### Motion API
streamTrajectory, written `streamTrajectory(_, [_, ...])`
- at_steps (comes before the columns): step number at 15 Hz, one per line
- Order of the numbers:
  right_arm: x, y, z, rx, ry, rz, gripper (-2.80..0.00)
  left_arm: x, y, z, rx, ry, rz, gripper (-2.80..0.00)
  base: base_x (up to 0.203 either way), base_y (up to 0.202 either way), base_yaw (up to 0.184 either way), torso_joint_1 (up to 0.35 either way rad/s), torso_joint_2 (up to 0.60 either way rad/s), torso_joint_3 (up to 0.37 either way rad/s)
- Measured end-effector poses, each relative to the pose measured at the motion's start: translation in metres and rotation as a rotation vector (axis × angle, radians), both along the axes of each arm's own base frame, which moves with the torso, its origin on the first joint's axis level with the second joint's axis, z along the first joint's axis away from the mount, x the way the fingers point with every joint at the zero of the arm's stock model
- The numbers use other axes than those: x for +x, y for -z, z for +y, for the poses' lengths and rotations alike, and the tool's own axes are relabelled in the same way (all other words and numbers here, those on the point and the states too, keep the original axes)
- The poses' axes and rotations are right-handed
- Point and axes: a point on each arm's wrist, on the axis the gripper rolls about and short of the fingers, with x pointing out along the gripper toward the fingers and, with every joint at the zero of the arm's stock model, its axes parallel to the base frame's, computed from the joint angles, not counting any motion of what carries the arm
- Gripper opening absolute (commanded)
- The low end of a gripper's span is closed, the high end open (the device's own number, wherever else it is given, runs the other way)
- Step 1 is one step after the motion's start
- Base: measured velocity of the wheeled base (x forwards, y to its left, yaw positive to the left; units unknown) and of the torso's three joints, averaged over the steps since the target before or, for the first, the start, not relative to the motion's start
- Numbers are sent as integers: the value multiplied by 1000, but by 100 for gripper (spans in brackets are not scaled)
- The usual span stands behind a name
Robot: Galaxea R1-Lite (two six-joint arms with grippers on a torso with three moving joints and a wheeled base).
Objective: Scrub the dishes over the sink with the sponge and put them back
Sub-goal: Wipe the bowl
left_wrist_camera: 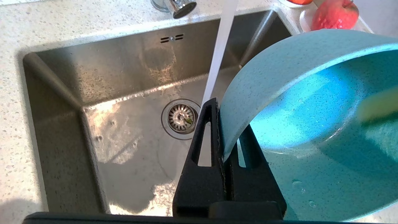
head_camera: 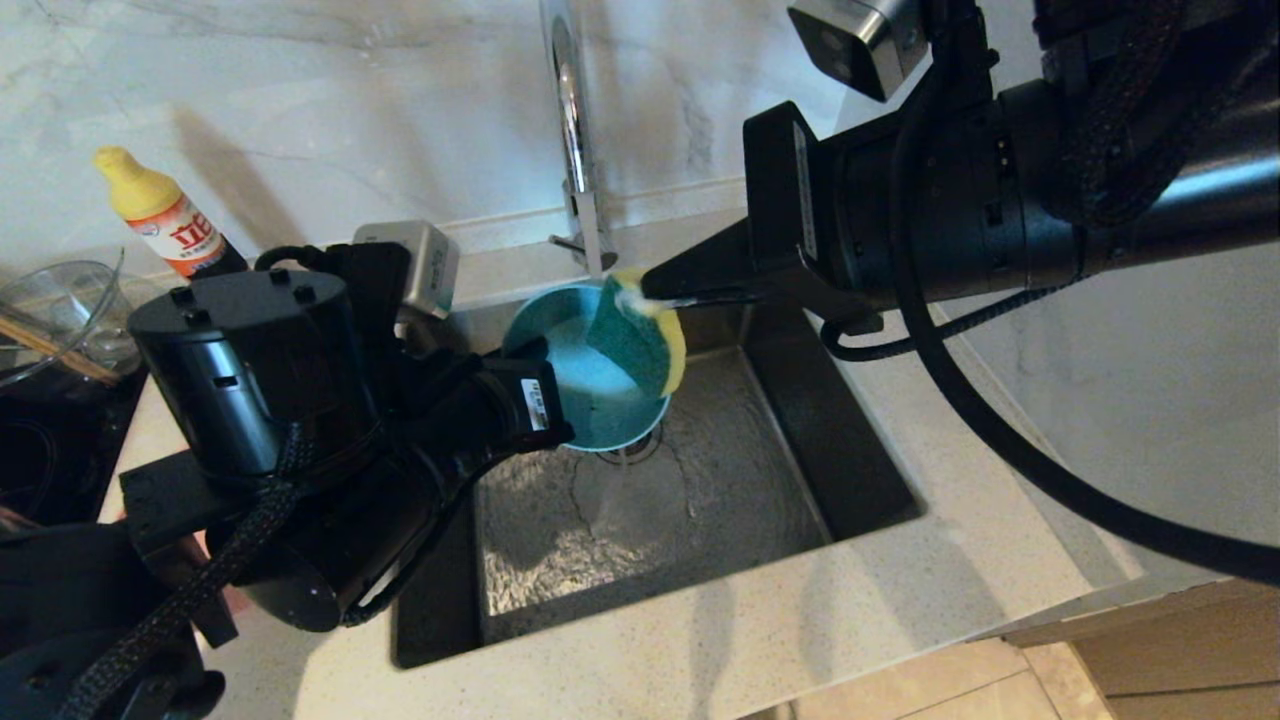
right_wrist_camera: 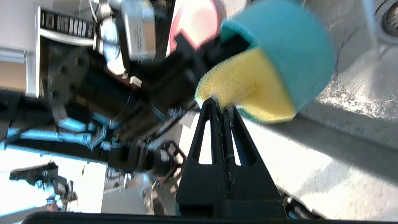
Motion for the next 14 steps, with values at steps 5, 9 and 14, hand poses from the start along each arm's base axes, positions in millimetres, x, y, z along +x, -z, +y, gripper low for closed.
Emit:
streamTrajectory(5, [-16,12,-3,-49,-38,37,-280,6,-17,1,-36,-19,-41,-280,0,0,0,0,0,0])
streamTrajectory(9, [-17,19,3,-69,-57,53,-280,7,-21,1,-56,-17,-51,-280,0,0,0,0,0,0])
streamTrajectory(14, [-7,18,19,-30,-61,25,-280,2,-23,4,-66,-5,-54,-280,0,0,0,0,0,0])
